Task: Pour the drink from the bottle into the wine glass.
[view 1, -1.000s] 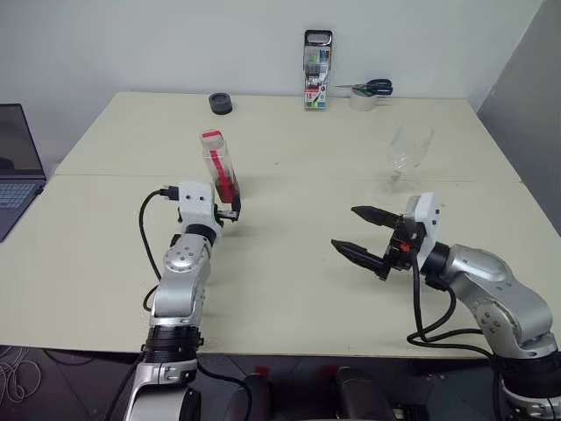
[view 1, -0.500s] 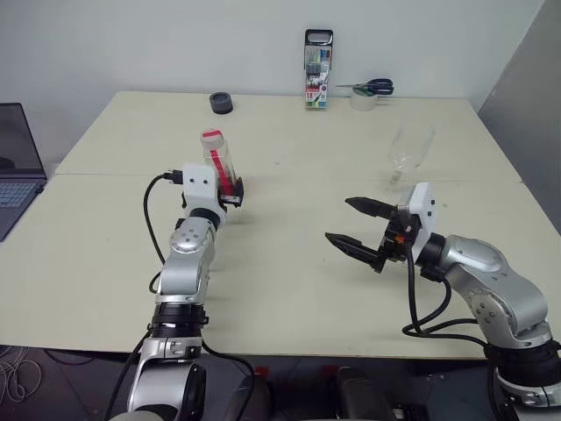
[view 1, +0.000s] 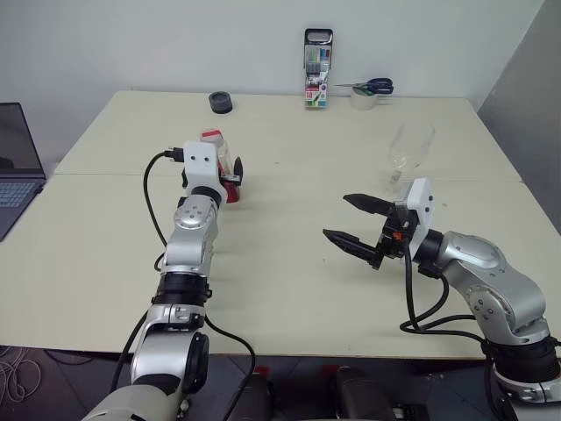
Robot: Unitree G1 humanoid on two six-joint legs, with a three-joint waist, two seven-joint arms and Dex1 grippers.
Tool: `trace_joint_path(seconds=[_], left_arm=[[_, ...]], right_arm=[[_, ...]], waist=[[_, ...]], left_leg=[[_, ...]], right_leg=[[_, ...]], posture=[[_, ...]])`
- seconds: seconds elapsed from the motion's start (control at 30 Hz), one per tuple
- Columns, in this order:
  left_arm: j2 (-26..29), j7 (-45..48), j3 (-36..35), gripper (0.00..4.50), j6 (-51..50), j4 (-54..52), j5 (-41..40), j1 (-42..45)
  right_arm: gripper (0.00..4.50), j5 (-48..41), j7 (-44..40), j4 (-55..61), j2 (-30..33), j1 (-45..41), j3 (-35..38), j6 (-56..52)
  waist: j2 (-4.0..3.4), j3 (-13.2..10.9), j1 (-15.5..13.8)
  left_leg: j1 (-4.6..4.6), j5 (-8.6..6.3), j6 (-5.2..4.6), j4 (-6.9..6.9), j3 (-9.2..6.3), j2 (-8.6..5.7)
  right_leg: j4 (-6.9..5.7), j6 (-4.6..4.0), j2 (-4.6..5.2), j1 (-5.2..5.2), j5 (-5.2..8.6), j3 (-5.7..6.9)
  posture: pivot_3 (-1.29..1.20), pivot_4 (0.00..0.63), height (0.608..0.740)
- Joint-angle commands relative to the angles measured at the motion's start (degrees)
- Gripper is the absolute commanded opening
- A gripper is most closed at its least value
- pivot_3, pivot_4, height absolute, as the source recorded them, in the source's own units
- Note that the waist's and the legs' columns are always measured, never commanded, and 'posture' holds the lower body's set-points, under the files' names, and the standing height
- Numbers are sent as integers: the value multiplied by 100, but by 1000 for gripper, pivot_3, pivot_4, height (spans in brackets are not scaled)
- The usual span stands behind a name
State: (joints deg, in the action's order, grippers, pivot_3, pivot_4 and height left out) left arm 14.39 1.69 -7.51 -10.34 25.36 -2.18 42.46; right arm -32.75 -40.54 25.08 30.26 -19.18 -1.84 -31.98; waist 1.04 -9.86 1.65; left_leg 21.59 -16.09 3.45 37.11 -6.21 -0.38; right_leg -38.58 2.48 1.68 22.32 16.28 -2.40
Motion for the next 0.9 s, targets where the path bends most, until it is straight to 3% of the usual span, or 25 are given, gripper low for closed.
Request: trace_joint_path(seconds=[0.03, 0.6, 0.7, 0.9], left_arm=[[119, -81, -101, 4495, 247, 160, 43, 221], [111, -15, -22, 4495, 530, 579, 23, 463], [97, 7, -21, 3885, 547, 606, 18, 468], [74, 36, -25, 2137, 575, 617, 5, 442]], right_arm=[[4500, -82, 0, 196, -19, -116, 62, -3], [4500, -92, -2, 211, 14, -83, 123, -5], [4500, -91, -3, 220, 26, -76, 124, -13], [4500, -84, 2, 232, 40, -71, 120, -23]], waist=[[0, 0, 0], [1, -1, 1], [1, -1, 1], [1, -1, 7]], left_leg=[[0, 0, 0, 0, -1, 0], [6, 10, 18, 2, -3, -1], [6, 10, 18, 3, -3, -1], [7, 10, 17, 3, -2, -1]], right_leg=[[0, 0, 0, 0, 0, 0], [-1, 0, 1, 3, 0, 2], [-1, 0, 1, 3, 0, 2], [-1, 0, 1, 3, 0, 2]], posture=[[0, 150, 740], [0, 150, 740], [0, 150, 740], [0, 150, 740]])
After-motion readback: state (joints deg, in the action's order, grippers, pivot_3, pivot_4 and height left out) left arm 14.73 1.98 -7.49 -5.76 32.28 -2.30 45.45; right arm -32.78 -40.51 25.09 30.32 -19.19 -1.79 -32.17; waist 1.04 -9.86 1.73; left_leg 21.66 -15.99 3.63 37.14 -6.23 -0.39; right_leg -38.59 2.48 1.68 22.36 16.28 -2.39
